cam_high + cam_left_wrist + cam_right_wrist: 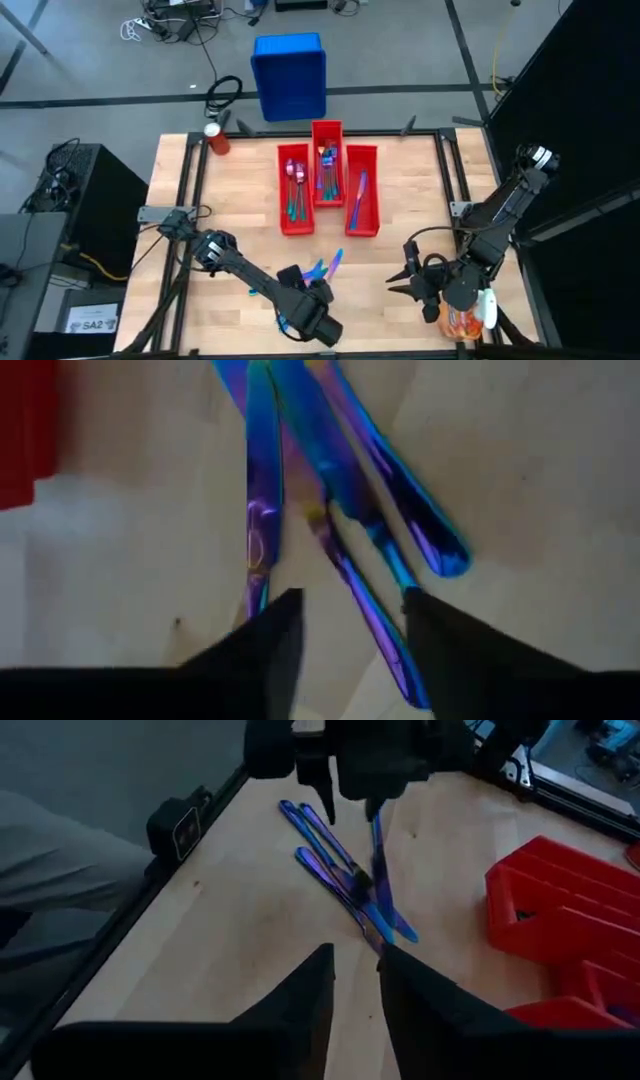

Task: Sort silverware
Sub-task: Put the iridescent knife into the right orange bin

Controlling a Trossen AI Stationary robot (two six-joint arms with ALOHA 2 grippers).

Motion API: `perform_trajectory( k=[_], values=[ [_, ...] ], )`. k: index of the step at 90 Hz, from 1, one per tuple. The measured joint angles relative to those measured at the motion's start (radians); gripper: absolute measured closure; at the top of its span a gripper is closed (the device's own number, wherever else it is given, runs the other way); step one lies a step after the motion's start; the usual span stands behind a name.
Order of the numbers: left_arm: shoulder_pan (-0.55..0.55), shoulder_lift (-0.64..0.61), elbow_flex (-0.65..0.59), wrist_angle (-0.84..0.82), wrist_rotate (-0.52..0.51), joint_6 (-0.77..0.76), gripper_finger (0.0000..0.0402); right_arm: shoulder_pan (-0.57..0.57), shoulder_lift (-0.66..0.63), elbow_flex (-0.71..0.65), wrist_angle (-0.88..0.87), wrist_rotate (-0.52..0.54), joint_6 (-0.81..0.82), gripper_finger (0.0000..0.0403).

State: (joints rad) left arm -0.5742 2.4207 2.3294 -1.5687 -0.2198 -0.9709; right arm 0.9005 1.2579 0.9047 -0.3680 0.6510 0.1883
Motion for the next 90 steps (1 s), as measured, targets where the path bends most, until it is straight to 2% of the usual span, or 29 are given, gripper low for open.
perform_trajectory(
  k=[14, 25, 39, 45, 69, 83, 90],
  values=[
    [0.009, 0.000, -0.012, -0.002, 0.012, 0.010, 0.0146, 0.000, 0.000, 0.000, 0.000, 0.000, 0.000, 0.0334],
    [-0.004, -0.001, -0.012, -0.002, -0.015, 0.009, 0.0122, 0.000, 0.000, 0.000, 0.000, -0.011, 0.002, 0.0337],
    [-0.051, -0.001, -0.012, -0.002, -0.114, -0.025, 0.0120, 0.000, 0.000, 0.000, -0.001, -0.027, 0.002, 0.0340],
    [-0.071, -0.002, -0.012, -0.002, -0.126, -0.045, 0.0122, 0.000, 0.000, 0.000, -0.001, -0.027, 0.003, 0.0338],
    [-0.130, -0.020, -0.016, -0.001, -0.217, -0.132, 0.0153, 0.000, 0.000, 0.000, 0.000, -0.029, 0.003, 0.0337],
    [-0.145, -0.068, -0.146, 0.013, -0.236, -0.214, 0.0158, 0.000, 0.000, 0.000, 0.000, -0.045, 0.003, 0.0339],
    [-0.150, -0.105, -0.252, 0.078, -0.223, -0.237, 0.0158, 0.000, 0.000, 0.000, 0.000, -0.045, 0.001, 0.0337]
  ],
)
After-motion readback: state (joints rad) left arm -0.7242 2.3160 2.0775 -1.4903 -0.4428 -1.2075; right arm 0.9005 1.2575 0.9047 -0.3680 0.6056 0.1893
